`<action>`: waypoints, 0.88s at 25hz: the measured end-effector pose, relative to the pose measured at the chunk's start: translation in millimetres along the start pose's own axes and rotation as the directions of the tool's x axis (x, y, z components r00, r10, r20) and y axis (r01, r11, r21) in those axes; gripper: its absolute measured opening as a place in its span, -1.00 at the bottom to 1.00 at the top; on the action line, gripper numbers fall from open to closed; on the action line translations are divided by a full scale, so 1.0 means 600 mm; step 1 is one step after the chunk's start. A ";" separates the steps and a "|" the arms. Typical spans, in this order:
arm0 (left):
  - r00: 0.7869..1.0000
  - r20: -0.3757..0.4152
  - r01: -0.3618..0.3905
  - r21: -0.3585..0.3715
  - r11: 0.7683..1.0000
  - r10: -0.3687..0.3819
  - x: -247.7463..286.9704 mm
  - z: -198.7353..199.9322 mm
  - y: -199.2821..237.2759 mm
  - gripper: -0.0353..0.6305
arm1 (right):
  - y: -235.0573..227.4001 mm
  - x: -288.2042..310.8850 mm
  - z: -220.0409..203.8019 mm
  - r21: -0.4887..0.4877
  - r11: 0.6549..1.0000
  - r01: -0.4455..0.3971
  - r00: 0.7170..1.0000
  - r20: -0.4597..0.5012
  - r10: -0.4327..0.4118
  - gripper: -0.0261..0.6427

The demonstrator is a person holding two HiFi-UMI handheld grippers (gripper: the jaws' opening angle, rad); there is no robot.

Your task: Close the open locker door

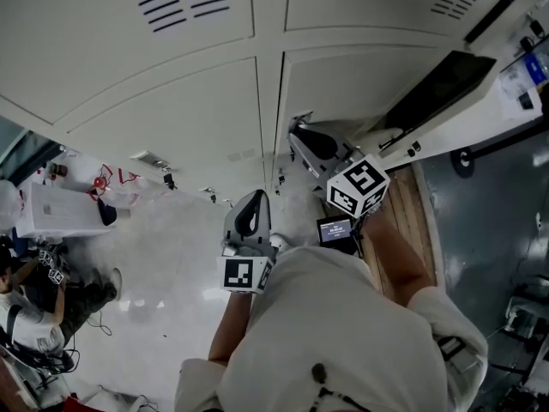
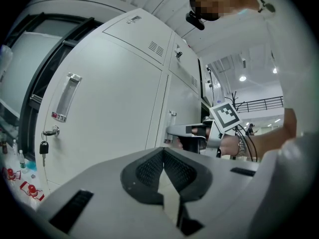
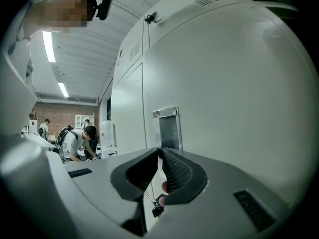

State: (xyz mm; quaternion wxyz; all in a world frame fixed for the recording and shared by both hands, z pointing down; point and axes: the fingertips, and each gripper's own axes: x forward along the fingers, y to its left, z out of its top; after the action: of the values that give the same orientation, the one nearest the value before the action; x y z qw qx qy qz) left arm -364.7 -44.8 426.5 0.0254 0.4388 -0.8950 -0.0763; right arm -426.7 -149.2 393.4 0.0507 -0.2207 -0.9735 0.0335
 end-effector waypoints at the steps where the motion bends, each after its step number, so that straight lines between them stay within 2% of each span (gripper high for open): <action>1: 1.000 0.001 0.003 0.000 1.000 -0.003 0.002 0.000 0.001 -0.87 | -0.001 0.002 0.000 0.000 1.000 0.007 1.000 -0.001 -0.007 -0.78; 13: 1.000 0.003 -0.001 -0.007 1.000 0.001 0.008 -0.004 0.017 -0.87 | -0.015 0.017 0.002 0.017 0.998 0.056 0.998 0.004 -0.056 -0.78; 22: 0.999 0.004 -0.034 -0.006 0.999 0.034 0.000 -0.009 0.020 -0.87 | -0.018 0.022 0.002 0.021 0.994 0.103 0.994 0.028 -0.104 -0.78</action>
State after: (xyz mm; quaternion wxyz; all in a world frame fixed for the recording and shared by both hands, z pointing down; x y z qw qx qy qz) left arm -373.3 -38.0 433.6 0.0263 0.4232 -0.9021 -0.0796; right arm -443.6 -153.4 394.1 0.0405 -0.1689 -0.9838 0.0433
